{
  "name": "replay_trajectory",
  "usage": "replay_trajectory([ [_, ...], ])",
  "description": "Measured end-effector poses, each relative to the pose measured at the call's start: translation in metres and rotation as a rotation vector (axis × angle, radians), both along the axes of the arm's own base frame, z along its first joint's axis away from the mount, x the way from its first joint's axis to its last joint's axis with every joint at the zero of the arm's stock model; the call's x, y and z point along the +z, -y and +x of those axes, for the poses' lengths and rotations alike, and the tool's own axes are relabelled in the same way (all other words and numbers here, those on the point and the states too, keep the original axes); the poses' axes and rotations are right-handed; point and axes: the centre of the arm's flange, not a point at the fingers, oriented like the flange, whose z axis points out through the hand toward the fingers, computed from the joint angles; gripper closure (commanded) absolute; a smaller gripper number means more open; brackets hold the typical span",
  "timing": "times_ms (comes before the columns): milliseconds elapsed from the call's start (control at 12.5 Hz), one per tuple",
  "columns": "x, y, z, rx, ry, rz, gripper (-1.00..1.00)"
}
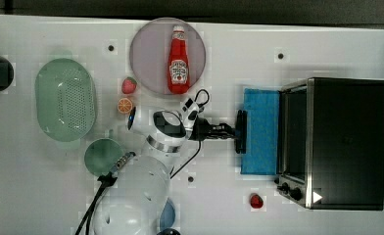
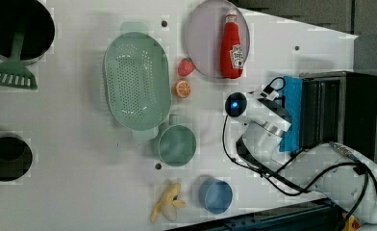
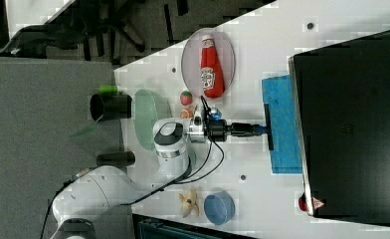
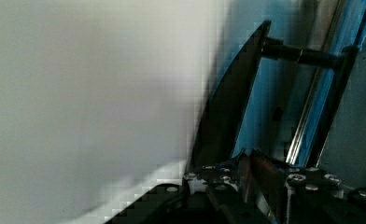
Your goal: Flap open oven.
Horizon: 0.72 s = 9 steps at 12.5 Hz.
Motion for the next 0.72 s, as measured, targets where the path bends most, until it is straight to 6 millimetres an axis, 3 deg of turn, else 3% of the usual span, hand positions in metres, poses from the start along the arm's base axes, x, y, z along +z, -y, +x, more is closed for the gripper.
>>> replay_trajectory([
  [320,0.012,0.0,0.007,-0.026,0.033,0.019,0.65],
  [480,0.037,-0.007,0.019,-0.09,0.106,0.105,0.65],
  [720,0.093,-0.026,0.046,-0.189,0.259,0.277,0.65],
])
